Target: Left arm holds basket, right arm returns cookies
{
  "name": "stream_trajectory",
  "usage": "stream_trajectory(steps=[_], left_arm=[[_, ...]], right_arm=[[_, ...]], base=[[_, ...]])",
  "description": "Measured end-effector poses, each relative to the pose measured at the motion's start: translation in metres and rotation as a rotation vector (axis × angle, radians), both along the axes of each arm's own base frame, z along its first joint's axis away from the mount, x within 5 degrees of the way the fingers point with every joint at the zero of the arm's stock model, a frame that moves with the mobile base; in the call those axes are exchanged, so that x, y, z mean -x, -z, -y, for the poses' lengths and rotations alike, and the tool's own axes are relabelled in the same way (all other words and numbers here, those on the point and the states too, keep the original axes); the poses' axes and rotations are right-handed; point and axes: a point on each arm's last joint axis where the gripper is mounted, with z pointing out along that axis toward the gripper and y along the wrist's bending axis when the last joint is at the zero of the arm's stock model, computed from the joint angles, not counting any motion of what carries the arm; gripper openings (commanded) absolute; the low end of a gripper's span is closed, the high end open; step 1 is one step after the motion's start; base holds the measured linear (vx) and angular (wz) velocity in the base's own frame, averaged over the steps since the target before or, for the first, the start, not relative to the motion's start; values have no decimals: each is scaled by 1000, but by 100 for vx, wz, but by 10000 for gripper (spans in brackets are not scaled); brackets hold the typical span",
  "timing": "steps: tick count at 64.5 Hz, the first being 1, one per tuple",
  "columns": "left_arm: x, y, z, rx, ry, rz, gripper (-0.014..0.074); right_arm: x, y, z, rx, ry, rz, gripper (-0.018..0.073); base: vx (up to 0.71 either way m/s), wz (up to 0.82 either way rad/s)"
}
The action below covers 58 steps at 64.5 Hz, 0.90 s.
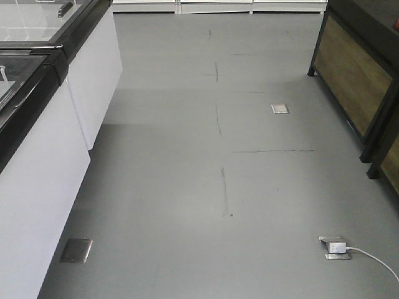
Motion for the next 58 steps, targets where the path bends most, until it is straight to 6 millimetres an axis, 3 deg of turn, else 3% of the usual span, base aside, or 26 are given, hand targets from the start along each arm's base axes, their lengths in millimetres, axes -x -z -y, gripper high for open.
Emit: stream_trajectory(steps=[15, 27, 42, 58], left_arm=[[0, 1, 0, 12, -5, -12, 2], [2, 6, 0, 127, -50, -73, 55], [1, 4, 0, 284, -120, -138, 216], [-11, -27, 0, 363, -154, -159, 383]], right_arm=[[0, 0, 0, 0, 0, 0, -8], [0, 0, 0, 0, 0, 0, -8], [0, 0, 0, 0, 0, 0, -8], [0, 0, 0, 0, 0, 0, -8]], base=[[0, 0], [0, 0], [0, 0], [0, 0]])
